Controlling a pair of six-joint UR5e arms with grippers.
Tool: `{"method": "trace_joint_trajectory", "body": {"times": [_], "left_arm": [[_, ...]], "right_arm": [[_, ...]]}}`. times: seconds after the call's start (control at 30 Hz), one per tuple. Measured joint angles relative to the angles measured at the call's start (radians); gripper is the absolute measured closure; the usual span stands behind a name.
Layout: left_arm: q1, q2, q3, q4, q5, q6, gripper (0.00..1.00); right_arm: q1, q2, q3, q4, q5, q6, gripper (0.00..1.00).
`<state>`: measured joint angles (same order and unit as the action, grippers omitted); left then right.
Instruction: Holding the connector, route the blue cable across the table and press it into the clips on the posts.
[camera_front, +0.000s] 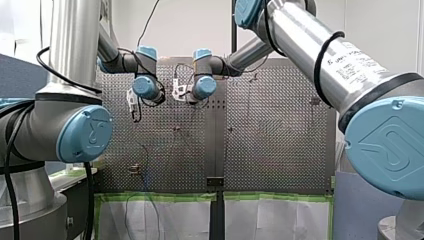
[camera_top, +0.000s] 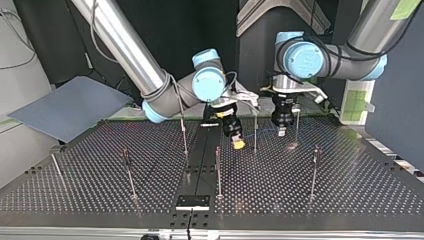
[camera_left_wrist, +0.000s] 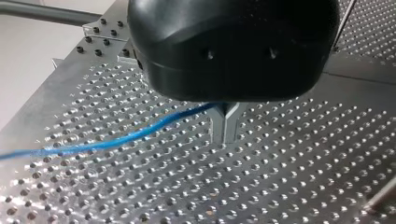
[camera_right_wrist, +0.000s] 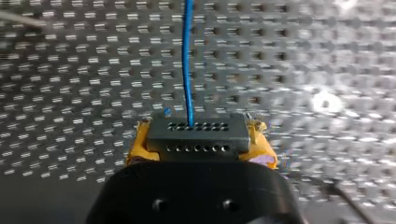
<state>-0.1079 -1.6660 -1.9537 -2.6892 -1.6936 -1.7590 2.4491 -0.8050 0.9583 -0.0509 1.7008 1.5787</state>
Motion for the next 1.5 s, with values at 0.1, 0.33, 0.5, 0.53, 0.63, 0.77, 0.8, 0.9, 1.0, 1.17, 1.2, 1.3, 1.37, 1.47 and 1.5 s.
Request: {"method": "trace_joint_trajectory", "body": {"times": [0.1, 0.33, 0.5, 0.53, 0.63, 0.77, 0.8, 0.9, 1.0, 1.17, 1.2, 1.3, 1.37, 1.47, 1.5], "left_arm": [[-0.002, -0.004, -0.027, 0.027, -0.013, -0.025, 0.98], [-0.007, -0.053, -0.098, 0.056, -0.033, -0.036, 0.98], [-0.009, -0.097, -0.115, 0.079, -0.034, -0.042, 0.98], [-0.009, -0.101, -0.116, 0.085, -0.033, -0.047, 0.98], [-0.009, -0.107, -0.117, 0.104, -0.025, -0.060, 0.98], [-0.003, -0.114, -0.118, 0.123, -0.019, -0.071, 0.98], [-0.001, -0.119, -0.118, 0.126, -0.019, -0.072, 0.98], [0.002, -0.144, -0.118, 0.131, -0.020, -0.070, 0.98], [0.003, -0.174, -0.118, 0.137, -0.031, -0.061, 0.98], [0.001, -0.223, -0.121, 0.175, -0.029, -0.067, 0.98], [0.002, -0.227, -0.121, 0.184, -0.027, -0.069, 0.98], [0.004, -0.235, -0.121, 0.203, -0.023, -0.075, 0.98], [0.006, -0.237, -0.121, 0.215, -0.017, -0.079, 0.98], [0.009, -0.238, -0.119, 0.228, -0.010, -0.084, 0.98], [0.010, -0.239, -0.118, 0.231, -0.008, -0.084, 0.98]], "right_arm": [[0.000, 0.000, 0.023, 0.002, -0.001, -0.003, 1.00], [-0.003, 0.000, 0.078, 0.002, -0.001, -0.005, 1.00], [-0.007, 0.000, 0.112, 0.002, -0.002, -0.010, 1.00], [-0.007, 0.000, 0.116, 0.002, -0.002, -0.011, 1.00], [-0.006, 0.000, 0.131, 0.001, -0.003, -0.016, 1.00], [-0.001, 0.000, 0.150, -0.001, -0.013, -0.020, 1.00], [0.000, 0.000, 0.155, -0.001, -0.018, -0.021, 1.00], [0.001, 0.000, 0.167, -0.001, -0.026, -0.021, 1.00], [-0.002, 0.000, 0.178, -0.002, -0.030, -0.021, 1.00], [-0.007, 0.002, 0.200, -0.008, -0.034, -0.019, 1.00], [-0.009, 0.002, 0.204, -0.010, -0.036, -0.018, 1.00], [-0.010, 0.003, 0.208, -0.016, -0.043, -0.016, 1.00], [-0.010, 0.007, 0.209, -0.019, -0.047, -0.014, 1.00], [-0.011, 0.020, 0.209, -0.024, -0.052, -0.013, 1.00], [-0.012, 0.027, 0.209, -0.024, -0.052, -0.013, 1.00]]}}
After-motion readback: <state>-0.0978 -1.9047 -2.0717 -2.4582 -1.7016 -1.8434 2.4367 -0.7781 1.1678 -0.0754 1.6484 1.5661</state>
